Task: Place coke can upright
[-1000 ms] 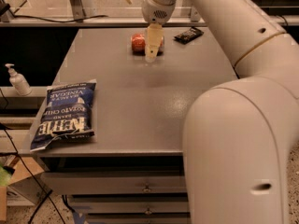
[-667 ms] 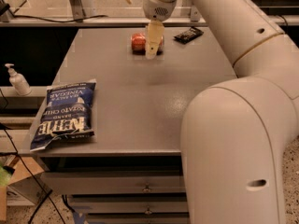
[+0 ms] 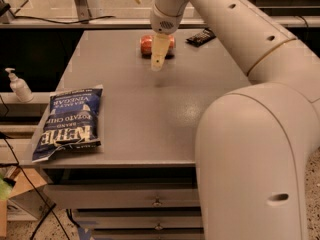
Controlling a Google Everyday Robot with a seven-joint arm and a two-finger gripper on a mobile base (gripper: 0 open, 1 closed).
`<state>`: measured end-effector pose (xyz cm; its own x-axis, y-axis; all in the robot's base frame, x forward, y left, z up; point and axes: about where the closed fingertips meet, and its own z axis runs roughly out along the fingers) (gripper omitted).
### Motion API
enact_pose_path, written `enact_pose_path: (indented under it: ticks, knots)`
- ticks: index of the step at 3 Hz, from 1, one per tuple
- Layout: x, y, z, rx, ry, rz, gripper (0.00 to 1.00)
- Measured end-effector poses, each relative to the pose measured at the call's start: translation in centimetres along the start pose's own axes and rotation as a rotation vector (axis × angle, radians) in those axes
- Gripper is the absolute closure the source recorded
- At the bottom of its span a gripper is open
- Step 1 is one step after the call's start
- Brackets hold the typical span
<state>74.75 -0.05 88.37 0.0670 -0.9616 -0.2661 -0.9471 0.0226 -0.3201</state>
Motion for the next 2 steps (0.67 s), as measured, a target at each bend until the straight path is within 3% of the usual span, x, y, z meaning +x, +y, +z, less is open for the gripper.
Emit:
enact_pose_path:
  ticks: [2]
  knots:
    - [1.6,-1.3,3.8,0.028,0.057,0.085,0.0]
